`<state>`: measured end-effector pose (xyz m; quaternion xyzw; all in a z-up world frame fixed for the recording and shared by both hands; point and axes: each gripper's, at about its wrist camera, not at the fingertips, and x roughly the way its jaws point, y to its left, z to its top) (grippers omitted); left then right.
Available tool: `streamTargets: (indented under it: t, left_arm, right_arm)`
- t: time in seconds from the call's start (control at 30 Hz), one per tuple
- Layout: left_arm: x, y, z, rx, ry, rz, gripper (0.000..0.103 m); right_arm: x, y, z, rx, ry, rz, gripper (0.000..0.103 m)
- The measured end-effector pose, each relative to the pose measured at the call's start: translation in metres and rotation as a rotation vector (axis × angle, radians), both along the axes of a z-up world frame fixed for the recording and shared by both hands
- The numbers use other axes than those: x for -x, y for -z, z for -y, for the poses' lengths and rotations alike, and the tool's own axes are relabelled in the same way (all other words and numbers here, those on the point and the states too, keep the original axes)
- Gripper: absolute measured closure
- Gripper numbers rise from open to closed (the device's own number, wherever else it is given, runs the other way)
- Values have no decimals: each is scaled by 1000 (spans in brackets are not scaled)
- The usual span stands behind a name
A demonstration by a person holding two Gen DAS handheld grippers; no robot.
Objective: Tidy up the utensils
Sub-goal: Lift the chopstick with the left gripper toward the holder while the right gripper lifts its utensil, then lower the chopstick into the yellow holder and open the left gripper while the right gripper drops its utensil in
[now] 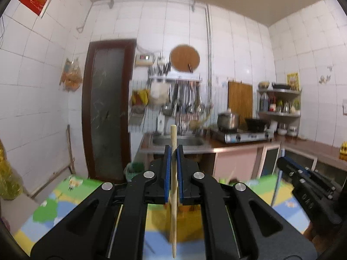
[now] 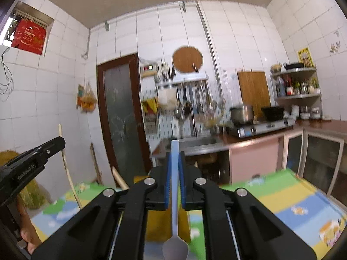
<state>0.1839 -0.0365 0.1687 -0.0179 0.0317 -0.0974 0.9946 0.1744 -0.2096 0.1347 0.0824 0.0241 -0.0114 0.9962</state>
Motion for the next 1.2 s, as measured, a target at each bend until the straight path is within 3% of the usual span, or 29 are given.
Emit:
streamTargets:
  t: [0.13,0.27,0.57,0.87,1.03,1.2]
  left_arm:
    - [-35,-25,5,48,7,51,99]
    - [-73,-29,13,63,2,73,99]
    - [-145,15,22,44,-16,-10,99]
    - [-159,58,21,27,-21,-85,99]
    - [-158,59,11,61,-18,-113,99]
    - [-148,52,12,41,-14,-106,99]
  right_arm:
    - [-42,-22,-1,-2,7,34,96]
    - [-77,-25,1,-9,9,50,96]
    - [-134,4,-2,9,0,-6,96]
    - [-140,40,-6,13,-35,-77,96]
    - [-135,51,-6,30,-35,-109,96]
    - [-131,53,-3,10,-34,-131,96]
